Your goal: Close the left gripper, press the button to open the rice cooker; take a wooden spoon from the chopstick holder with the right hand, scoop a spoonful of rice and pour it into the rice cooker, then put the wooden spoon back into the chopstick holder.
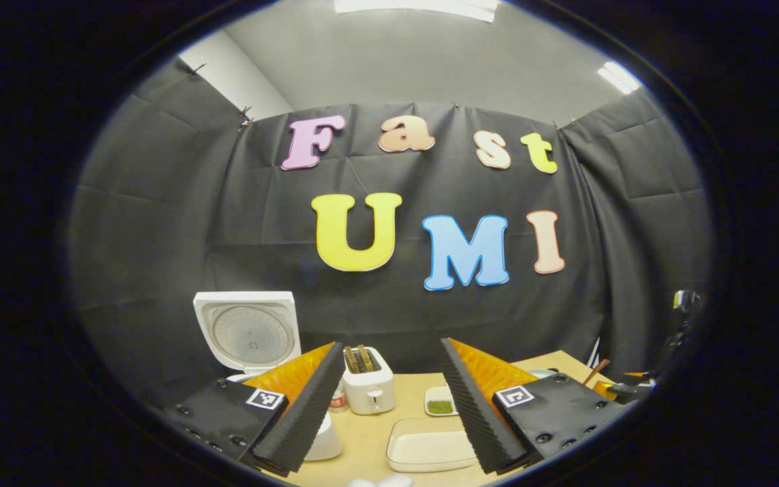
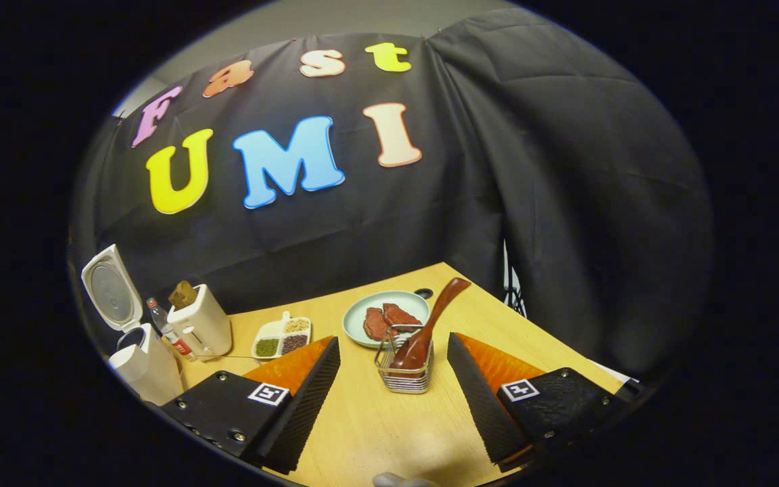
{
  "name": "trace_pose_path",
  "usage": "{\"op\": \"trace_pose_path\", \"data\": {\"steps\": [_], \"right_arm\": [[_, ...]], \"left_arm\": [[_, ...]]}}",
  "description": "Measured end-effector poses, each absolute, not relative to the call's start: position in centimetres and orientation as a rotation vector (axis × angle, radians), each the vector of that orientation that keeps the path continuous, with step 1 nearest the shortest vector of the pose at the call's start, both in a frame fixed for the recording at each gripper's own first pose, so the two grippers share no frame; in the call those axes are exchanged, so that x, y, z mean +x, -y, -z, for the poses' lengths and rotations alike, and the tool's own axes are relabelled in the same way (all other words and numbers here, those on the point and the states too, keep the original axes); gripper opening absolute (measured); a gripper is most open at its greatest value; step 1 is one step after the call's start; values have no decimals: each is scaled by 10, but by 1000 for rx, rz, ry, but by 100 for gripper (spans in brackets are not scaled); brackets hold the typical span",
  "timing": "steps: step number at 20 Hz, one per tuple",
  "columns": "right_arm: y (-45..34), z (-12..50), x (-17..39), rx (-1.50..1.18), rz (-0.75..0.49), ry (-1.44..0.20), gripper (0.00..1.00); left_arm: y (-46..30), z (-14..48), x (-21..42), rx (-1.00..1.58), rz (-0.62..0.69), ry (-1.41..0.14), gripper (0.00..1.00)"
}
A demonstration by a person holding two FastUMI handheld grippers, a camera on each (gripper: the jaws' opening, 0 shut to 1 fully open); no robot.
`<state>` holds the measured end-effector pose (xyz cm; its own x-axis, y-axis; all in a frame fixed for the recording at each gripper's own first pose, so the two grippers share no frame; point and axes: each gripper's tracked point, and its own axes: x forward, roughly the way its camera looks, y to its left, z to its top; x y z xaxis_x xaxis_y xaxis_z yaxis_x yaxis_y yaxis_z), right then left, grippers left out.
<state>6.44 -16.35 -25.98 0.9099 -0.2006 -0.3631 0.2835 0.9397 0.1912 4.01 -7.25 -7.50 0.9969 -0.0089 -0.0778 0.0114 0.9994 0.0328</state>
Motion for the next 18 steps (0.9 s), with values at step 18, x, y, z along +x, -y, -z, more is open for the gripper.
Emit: {"op": "trace_pose_path", "data": {"steps": [18], "right_arm": [[236, 338, 233, 393, 278, -403, 94]], "left_arm": [[96, 115, 70, 95, -78, -155, 98]]}}
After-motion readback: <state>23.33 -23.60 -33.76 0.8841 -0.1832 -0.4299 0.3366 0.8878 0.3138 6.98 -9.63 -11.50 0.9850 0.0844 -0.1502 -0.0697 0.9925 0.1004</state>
